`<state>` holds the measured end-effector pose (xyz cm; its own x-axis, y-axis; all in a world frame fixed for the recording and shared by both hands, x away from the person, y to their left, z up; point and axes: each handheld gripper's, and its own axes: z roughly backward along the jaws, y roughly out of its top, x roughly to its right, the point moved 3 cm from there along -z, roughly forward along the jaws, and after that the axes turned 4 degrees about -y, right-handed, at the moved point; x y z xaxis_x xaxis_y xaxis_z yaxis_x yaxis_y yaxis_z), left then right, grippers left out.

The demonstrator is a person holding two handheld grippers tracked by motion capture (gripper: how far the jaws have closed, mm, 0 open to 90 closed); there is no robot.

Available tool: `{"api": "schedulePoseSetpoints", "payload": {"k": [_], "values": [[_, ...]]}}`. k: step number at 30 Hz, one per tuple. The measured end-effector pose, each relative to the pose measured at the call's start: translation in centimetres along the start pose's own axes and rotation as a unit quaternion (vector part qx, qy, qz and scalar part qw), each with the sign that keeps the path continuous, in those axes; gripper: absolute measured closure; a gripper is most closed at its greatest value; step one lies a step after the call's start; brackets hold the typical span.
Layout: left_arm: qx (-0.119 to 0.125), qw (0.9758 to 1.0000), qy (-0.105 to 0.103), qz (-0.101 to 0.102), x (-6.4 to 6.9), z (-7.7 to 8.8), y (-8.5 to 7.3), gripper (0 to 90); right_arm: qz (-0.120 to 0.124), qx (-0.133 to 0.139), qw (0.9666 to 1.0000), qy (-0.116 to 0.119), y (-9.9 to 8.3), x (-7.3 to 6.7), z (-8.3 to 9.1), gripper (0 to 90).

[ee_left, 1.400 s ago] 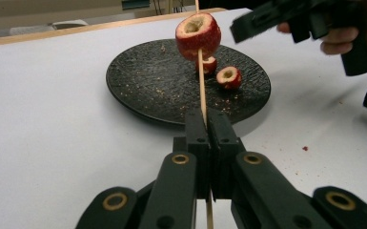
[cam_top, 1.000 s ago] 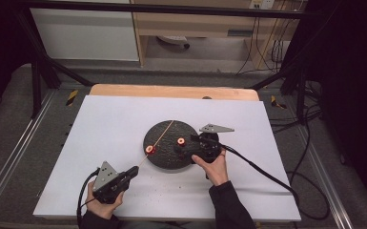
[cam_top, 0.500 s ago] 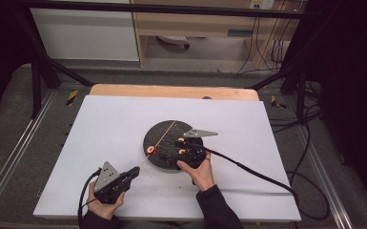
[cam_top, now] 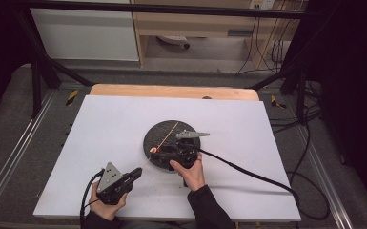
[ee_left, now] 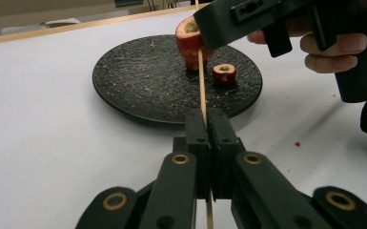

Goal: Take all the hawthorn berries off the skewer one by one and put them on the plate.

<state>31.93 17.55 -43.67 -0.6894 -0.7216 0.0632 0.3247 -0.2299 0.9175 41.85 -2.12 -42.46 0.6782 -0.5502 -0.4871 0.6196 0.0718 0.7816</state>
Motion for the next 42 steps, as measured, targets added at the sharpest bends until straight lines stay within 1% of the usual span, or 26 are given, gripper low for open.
{"api": "schedulePoseSetpoints", "payload": {"k": [6, 8, 10, 12, 18, 21, 26, 31, 37, 42], "values": [[-0.002, 1.0, -0.003, -0.002, 0.2, -0.1, -0.1, 88.3, -0.014, -0.01, 0.9997, 0.017, -0.1, 0.1, -0.2, 52.0], [-0.002, 1.0, -0.004, -0.001, 0.2, -0.2, -0.1, 88.3, -0.015, -0.012, 0.9996, 0.022, -0.2, 0.1, -0.2, 57.2], [-0.002, 1.0, -0.004, -0.001, 0.2, -0.1, -0.1, 88.3, -0.019, -0.013, 0.9994, 0.028, -0.1, 0.0, -0.1, 60.3], [-0.001, 1.0, -0.004, -0.002, 0.2, -0.1, 0.0, 88.4, -0.014, -0.009, 0.9996, 0.023, 0.1, 0.1, 0.0, 60.6], [0.004, 1.0, -0.005, -0.001, 0.3, 0.1, 0.1, 88.3, -0.015, 0.006, 0.9999, 0.004, 1.1, 0.4, 0.6, 60.8], [0.006, 1.0, -0.005, -0.001, 0.3, 0.2, 0.1, 88.3, -0.009, 0.011, 0.9999, -0.009, 1.7, 0.8, 0.9, 60.9], [0.008, 1.0, -0.003, -0.001, 0.2, 0.2, 0.2, 88.3, -0.013, 0.017, 0.9995, -0.022, 2.8, 1.5, 1.3, 61.0], [0.011, 0.9999, -0.003, 0.0, 0.2, 0.4, 0.2, 88.4, -0.015, 0.027, 0.999, -0.033, 3.8, 2.1, 1.7, 61.1], [0.014, 0.9999, -0.002, 0.0, 0.1, 0.5, 0.3, 88.4, -0.015, 0.037, 0.9978, -0.052, 5.1, 3.0, 2.3, 61.2], [0.016, 0.9999, -0.002, 0.0, 0.1, 0.5, 0.3, 88.3, -0.019, 0.043, 0.997, -0.061, 6.0, 3.6, 2.7, 61.3]]}}
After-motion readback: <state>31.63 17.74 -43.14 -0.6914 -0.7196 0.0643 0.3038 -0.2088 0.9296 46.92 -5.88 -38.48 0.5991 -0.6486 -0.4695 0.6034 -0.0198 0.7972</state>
